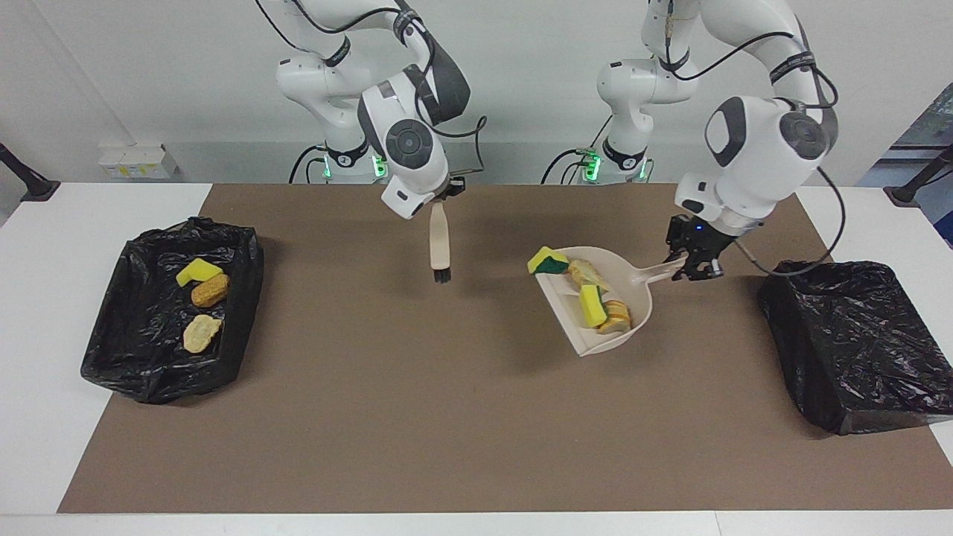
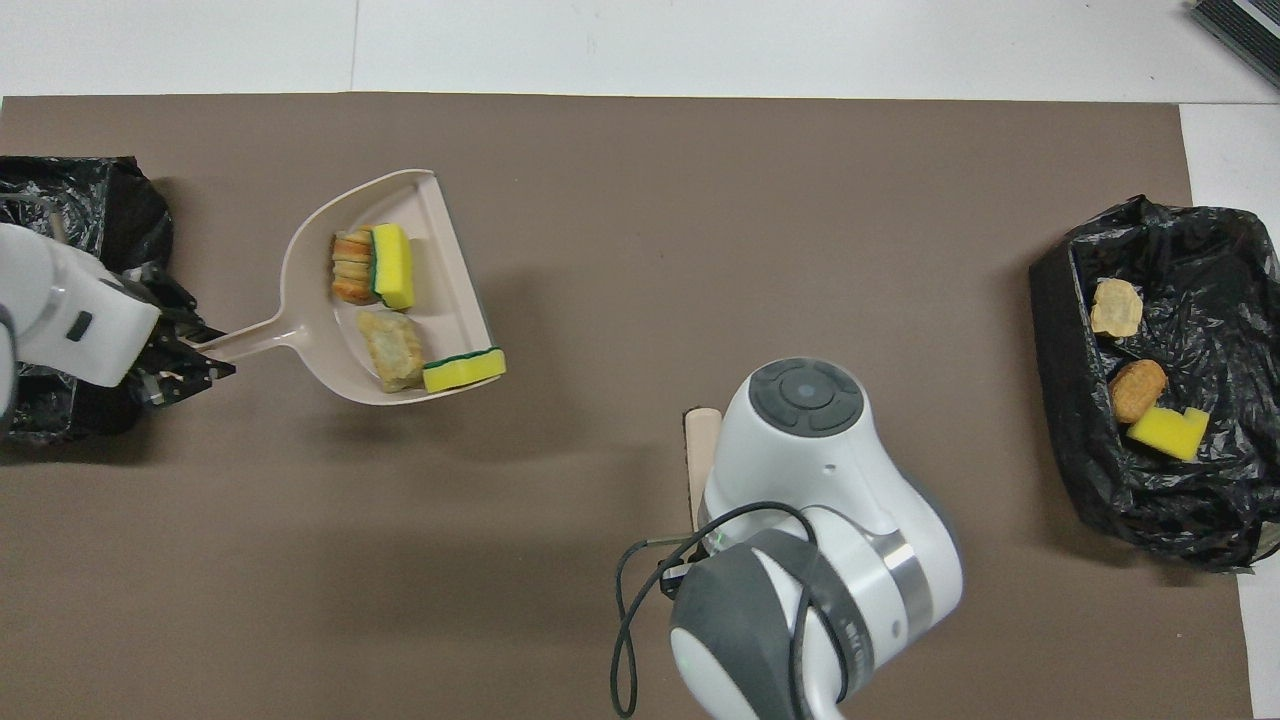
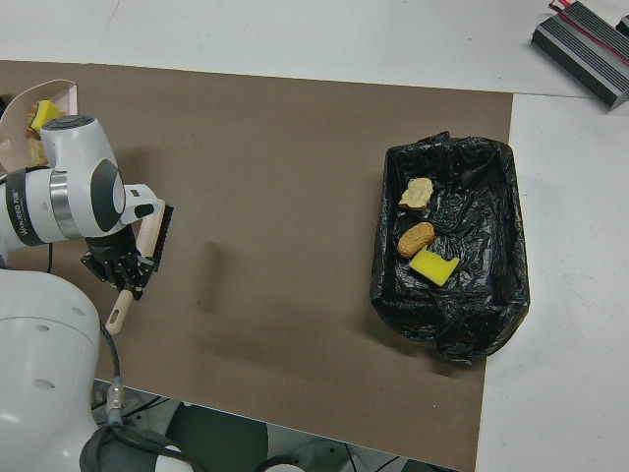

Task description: Sweep and dump trash in bin

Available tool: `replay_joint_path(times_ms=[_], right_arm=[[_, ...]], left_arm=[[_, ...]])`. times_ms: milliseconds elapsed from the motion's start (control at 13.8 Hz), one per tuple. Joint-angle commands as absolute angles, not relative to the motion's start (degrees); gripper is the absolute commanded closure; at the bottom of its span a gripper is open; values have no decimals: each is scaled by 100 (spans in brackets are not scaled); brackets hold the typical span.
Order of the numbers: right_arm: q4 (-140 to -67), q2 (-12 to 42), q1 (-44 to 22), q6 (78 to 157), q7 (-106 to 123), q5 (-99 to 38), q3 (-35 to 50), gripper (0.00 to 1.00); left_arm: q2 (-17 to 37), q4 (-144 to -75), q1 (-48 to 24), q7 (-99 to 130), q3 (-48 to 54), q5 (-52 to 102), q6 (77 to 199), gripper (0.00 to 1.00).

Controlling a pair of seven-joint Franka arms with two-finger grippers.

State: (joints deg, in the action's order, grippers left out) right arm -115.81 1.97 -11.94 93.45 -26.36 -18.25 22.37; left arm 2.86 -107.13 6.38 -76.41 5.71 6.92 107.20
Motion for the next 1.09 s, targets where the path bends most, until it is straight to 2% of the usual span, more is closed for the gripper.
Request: replay_joint_path(times_ms=[0,363,726,1017], right_arm=[[-11786,254,-1563,9773,-3040,-2047,2224,100],[-11777,1001,-2373,10415,-3340,-2206,2224,100],[-12102,861,-2619,10450,-3743,-2188,2224,100],[-12383,703,-2812,10819,-3964,-2259,2233,100]], left_arm=[[264,-10311,1228,-7891,659,362,10267,100],[413,-9897,2205,-8691,659,-341,10283,100],[650,-9537,2706,-9069,624,-1317,10520,100],[1036,-9133,3084,-9431,615,-1810,10696,100]])
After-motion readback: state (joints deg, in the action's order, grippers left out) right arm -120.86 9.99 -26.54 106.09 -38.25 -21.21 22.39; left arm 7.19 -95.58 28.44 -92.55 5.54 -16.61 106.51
